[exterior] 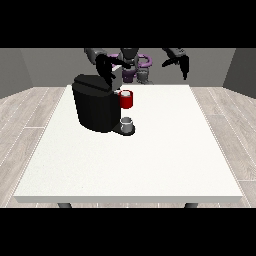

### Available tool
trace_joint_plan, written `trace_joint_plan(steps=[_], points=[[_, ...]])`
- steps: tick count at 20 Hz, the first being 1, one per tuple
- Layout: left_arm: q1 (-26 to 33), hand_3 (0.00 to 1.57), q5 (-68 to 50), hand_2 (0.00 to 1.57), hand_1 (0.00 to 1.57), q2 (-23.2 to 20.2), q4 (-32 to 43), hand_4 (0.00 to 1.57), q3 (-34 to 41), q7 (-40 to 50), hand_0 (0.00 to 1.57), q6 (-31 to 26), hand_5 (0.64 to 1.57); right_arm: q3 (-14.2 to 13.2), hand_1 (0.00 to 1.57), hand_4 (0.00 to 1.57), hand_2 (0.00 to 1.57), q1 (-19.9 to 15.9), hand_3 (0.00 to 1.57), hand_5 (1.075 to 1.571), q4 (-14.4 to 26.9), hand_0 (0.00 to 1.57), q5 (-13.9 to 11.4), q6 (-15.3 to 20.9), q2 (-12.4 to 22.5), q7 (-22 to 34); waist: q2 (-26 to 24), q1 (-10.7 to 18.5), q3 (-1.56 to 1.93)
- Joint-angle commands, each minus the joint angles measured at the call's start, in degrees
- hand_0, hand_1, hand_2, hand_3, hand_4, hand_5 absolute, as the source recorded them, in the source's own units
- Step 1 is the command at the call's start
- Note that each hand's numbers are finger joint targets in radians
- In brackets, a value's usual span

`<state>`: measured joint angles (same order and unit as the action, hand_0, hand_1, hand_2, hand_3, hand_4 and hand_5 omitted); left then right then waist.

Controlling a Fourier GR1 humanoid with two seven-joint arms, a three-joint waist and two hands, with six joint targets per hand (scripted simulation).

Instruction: Insert the coffee pod into the coffee machine and close the lid

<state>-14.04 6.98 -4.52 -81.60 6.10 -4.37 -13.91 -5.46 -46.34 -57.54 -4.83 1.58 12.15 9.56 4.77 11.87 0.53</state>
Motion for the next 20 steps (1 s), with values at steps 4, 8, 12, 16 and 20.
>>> trace_joint_plan(steps=[4, 8, 12, 16, 20], points=[[-1.5, 0.0, -0.2, 0.0, 0.0, 1.4, -0.2, 0.39, -2.2, -1.0, 0.0, -1.0, 1.571, 4.0, 0.0, 0.08, 0.0, -7.9, 0.0, 1.571, -2.2, 0.0, -3.2, 1.0, -2.7, 1.5, 0.0, 6.9, -0.58], [-4.5, 0.0, -1.2, 0.0, 0.0, 0.2, 0.0, 0.44, -1.2, -0.3, 0.0, -2.0, 1.571, 3.8, 0.0, 0.26, 0.0, -9.4, 0.0, 1.571, -2.9, 0.0, -5.0, 1.1, -0.7, 1.0, 3.7, 9.0, -0.53], [-6.4, 0.0, -0.8, 0.0, 0.0, -0.1, 1.0, 0.43, -0.9, -2.0, 0.0, -1.6, 1.571, 3.0, 0.0, 0.1, 0.0, -10.9, 0.0, 1.571, -5.7, 0.0, -4.8, 1.4, -0.5, 3.4, 6.1, 10.4, -0.52], [-7.6, 0.0, -1.0, 0.0, 0.0, 0.5, 0.9, 0.44, -2.2, -1.8, 0.0, -2.7, 1.571, 2.9, 0.0, 0.09, 0.0, -11.5, 0.0, 1.571, -7.4, 0.0, -6.2, 0.8, 1.7, 5.4, 7.3, 12.8, -0.49], [-9.6, 0.0, -0.9, 0.0, 0.0, 0.5, 1.2, 0.4, -2.8, -2.2, 0.0, -3.2, 1.571, 1.9, 0.0, 0.0, 0.0, -13.6, 0.0, 1.571, -8.3, 0.0, -7.5, 1.2, 3.4, 7.7, 8.9, 15.8, -0.52]])
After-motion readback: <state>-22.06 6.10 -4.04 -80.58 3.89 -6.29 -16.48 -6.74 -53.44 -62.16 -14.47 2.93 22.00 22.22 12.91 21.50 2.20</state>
